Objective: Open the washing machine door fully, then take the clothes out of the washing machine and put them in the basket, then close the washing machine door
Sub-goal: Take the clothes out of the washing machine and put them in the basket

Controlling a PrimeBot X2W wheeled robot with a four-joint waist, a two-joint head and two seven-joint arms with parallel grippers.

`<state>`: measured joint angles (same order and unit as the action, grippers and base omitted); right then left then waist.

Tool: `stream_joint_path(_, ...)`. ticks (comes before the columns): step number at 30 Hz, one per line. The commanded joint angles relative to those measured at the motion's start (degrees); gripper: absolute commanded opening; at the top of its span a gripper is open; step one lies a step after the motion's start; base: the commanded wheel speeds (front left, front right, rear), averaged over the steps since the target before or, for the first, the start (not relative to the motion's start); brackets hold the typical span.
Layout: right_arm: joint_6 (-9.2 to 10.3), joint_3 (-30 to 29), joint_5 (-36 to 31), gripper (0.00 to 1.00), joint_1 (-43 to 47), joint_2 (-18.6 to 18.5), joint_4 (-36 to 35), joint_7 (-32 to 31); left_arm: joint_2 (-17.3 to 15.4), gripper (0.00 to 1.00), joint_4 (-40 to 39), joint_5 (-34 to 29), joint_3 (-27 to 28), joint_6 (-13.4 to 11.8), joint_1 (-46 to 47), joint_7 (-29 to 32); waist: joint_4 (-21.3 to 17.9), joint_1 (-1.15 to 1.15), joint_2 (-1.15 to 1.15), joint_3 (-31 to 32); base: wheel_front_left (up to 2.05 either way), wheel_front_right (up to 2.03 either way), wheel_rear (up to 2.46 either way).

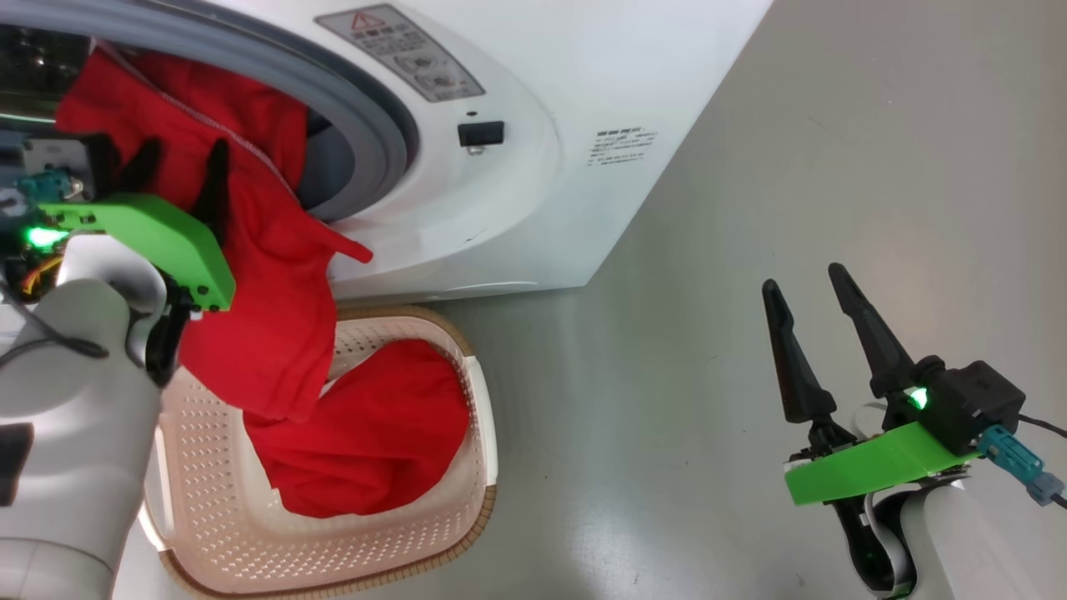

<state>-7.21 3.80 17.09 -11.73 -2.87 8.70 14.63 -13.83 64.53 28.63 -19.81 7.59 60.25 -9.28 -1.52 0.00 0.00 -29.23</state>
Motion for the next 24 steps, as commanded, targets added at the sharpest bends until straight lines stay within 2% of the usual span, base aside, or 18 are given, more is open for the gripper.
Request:
stream_joint_path(1, -0.28, 1.48, 0.30, 1.00, -0.46, 0.00, -1.45, 0.37, -2.97, 1.00, 0.65, 0.47, -0.07, -0.10, 1.75, 0.54, -0.19, 0.00, 0.00, -0.20, 0.00, 0.00, 0.00)
stream_joint_path(6, -0.28, 1.73, 0.48, 1.00, -0.66, 0.00, -1.49, 0.37, -3.10, 1.00, 2.91, 1.14, -2.05, -0.10, 3.38, 1.35, -0.55, 0.00, 0.00, -0.54, 0.00, 0.00, 0.00)
stream_joint_path(8, -0.28, 1.79, 0.61, 1.00, -0.73, 0.00, -1.52, 0.37, -3.21, 0.82, 3.60, 1.56, -2.88, -0.10, 3.85, 1.43, -0.76, 0.00, 0.00, -0.66, 0.00, 0.00, 0.00)
stream_joint_path(9, -0.28, 1.80, 0.67, 1.00, -0.76, 0.00, -1.55, 0.37, -3.37, 0.54, 3.89, 1.68, -3.32, -0.10, 4.09, 1.27, -0.86, 0.00, 0.00, -0.71, 0.00, 0.00, 0.00)
stream_joint_path(12, -0.28, 1.71, 0.78, 1.00, -0.74, 0.00, -1.64, 0.37, -3.67, 0.13, 4.72, 2.12, -4.48, -0.10, 4.53, 0.91, -1.03, 0.00, 0.00, -0.76, 0.00, 0.00, 0.00)
stream_joint_path(14, -0.28, 1.62, 0.77, 1.00, -0.70, 0.00, -1.69, 0.37, -3.82, 0.00, 5.17, 2.36, -5.17, -0.10, 4.71, 0.55, -1.05, 0.00, 0.00, -0.74, 0.00, 0.00, 0.00)
stream_joint_path(24, -0.28, 1.04, 0.54, 1.00, -0.72, 0.00, -1.61, 0.37, -3.57, 0.00, 4.32, 6.42, -7.15, -0.10, 4.18, -3.20, -0.28, 0.00, 0.00, -0.12, 0.00, 0.00, 0.00)
